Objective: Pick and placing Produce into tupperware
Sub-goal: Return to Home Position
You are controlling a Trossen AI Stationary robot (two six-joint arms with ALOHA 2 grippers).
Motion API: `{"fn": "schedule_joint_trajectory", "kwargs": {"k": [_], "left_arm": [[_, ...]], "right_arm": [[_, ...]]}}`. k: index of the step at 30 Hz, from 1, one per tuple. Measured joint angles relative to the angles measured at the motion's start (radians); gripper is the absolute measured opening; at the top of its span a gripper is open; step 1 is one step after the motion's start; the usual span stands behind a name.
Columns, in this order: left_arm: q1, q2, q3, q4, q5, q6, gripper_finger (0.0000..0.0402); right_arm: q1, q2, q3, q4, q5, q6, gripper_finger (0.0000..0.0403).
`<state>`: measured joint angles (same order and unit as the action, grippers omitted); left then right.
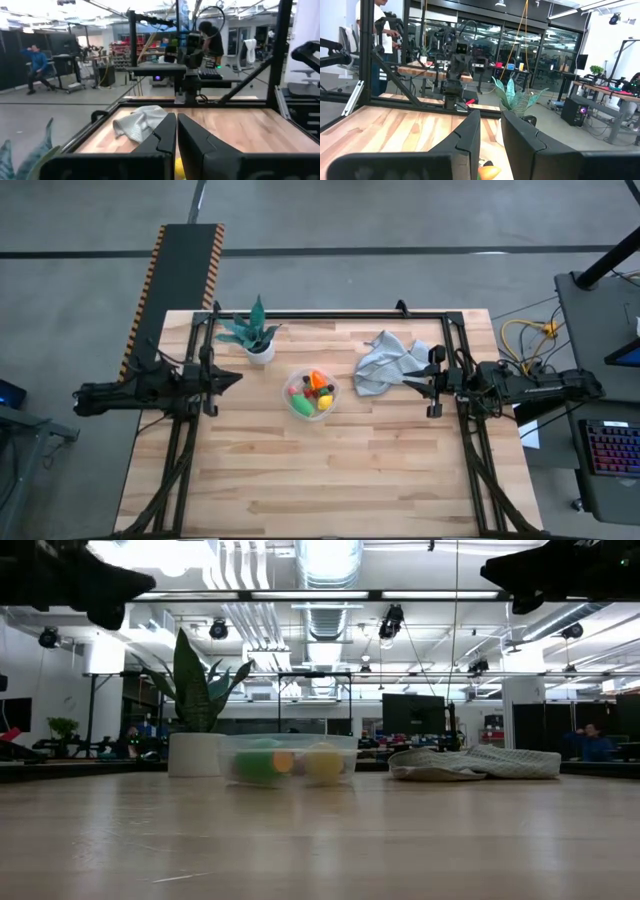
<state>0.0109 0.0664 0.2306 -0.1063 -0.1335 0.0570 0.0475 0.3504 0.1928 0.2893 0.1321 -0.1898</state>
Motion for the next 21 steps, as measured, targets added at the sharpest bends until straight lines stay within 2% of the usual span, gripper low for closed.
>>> {"fn": "schedule_joint_trajectory", "kwargs": {"k": [3,11,21], "left_arm": [[-0.001,-0.002,-0.03,0.021,-0.037,-0.013,0.0],[0.0,-0.041,-0.152,0.042,-0.059,-0.033,0.0],[0.0,-0.041,-0.202,0.104,-0.071,-0.052,0.0]], "right_arm": [[0.0,0.0,0.0,-0.001,0.0,0.0,0.007],[0.0,0.0,0.0,-0.001,0.0,0.007,0.007],[0.0,0.0,0.0,-0.001,0.0,0.007,0.007]]}}
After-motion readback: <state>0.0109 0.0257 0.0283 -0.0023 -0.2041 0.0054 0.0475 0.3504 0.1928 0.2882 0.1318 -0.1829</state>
